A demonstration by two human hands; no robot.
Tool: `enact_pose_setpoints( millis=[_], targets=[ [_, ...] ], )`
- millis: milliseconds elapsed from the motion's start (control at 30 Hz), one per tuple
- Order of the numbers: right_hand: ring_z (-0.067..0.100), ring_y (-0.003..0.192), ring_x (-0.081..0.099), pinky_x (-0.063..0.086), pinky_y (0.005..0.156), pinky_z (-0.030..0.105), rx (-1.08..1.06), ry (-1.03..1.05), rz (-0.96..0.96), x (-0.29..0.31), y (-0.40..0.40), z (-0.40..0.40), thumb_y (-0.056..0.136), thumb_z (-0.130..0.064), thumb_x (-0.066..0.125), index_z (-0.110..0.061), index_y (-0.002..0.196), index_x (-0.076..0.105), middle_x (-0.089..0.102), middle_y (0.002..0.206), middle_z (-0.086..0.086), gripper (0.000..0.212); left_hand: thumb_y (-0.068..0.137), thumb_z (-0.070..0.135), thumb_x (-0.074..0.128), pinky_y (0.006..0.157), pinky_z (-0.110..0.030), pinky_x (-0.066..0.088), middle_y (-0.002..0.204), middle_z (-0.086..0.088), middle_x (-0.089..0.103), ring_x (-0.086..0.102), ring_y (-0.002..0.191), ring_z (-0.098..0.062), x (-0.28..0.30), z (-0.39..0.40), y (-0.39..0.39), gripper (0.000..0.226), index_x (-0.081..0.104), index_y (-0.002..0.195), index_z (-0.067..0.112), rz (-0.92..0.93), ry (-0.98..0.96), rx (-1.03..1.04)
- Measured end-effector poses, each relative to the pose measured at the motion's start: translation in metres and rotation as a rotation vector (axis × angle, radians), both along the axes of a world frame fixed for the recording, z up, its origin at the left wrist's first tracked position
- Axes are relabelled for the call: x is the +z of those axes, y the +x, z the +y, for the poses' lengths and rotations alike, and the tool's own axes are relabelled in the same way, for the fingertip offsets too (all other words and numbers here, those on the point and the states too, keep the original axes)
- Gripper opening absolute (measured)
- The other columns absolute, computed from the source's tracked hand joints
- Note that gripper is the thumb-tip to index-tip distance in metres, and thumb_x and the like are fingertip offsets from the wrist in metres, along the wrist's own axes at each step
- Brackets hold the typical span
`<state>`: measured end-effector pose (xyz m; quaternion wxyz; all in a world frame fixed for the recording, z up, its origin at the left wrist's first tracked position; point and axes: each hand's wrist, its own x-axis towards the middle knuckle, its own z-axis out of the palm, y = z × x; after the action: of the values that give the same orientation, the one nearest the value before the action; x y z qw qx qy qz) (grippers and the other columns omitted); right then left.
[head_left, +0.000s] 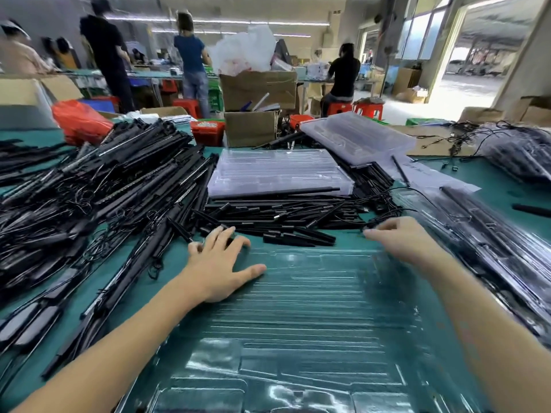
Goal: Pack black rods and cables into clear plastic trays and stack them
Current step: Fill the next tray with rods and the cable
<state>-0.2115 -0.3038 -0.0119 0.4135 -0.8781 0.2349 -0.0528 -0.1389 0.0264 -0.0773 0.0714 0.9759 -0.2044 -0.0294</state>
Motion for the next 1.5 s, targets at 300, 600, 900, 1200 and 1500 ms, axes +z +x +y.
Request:
enact_pose_setpoints(
  millis=[300, 600, 900, 1200, 1500],
  targets=[
    [0.022, 0.104, 0.039, 0.029, 0.088, 0.038, 0.119, -0.477, -0.057, -0.05, 0.015, 0.067, 0.086, -0.047, 0.06, -0.027, 0.091, 0.057, 0.052, 0.101, -0.002, 0.021, 0.069, 0.095, 0.019, 0.112, -0.049, 0.015, 0.138, 0.005, 0.023, 0.015, 0.137, -0.02, -0.001, 0.001, 0.0, 0.076, 0.031, 0.127, 0.047, -0.045, -0.023, 0.047],
    [0.019, 0.099, 0.033, 0.028, 0.088, 0.04, 0.107, -0.499, -0.148, -0.065, 0.019, 0.063, 0.087, -0.051, 0.056, -0.028, 0.091, 0.054, 0.049, 0.098, -0.005, 0.023, 0.064, 0.101, 0.012, 0.101, -0.04, 0.019, 0.124, 0.015, 0.035, 0.03, 0.122, -0.011, -0.005, 0.004, 0.003, 0.085, 0.035, 0.125, 0.045, -0.094, -0.061, 0.044],
    [0.019, 0.099, 0.034, 0.027, 0.088, 0.04, 0.11, -0.511, -0.162, -0.068, 0.02, 0.062, 0.087, -0.052, 0.055, -0.029, 0.091, 0.053, 0.048, 0.096, -0.006, 0.024, 0.072, 0.094, 0.011, 0.115, -0.052, 0.005, 0.167, 0.013, 0.005, -0.001, 0.152, -0.013, 0.002, 0.002, -0.004, 0.091, 0.02, 0.15, 0.05, 0.004, 0.013, 0.011],
    [0.019, 0.099, 0.034, 0.024, 0.085, 0.037, 0.105, -0.511, -0.163, -0.067, 0.024, 0.063, 0.088, -0.053, 0.054, -0.028, 0.091, 0.053, 0.047, 0.096, -0.007, 0.025, 0.074, 0.092, 0.016, 0.116, -0.052, 0.008, 0.163, 0.008, 0.002, -0.003, 0.149, -0.016, 0.001, 0.003, -0.002, 0.083, 0.019, 0.147, 0.052, -0.016, -0.006, 0.022],
    [0.02, 0.102, 0.032, 0.028, 0.093, 0.042, 0.108, -0.528, -0.141, -0.065, 0.022, 0.063, 0.09, -0.053, 0.051, -0.028, 0.102, 0.051, 0.047, 0.103, -0.004, 0.027, 0.069, 0.095, 0.009, 0.113, -0.049, 0.01, 0.161, 0.006, 0.013, 0.007, 0.148, -0.015, 0.005, 0.002, 0.008, 0.087, 0.027, 0.142, 0.051, 0.012, 0.017, -0.006]
  ],
)
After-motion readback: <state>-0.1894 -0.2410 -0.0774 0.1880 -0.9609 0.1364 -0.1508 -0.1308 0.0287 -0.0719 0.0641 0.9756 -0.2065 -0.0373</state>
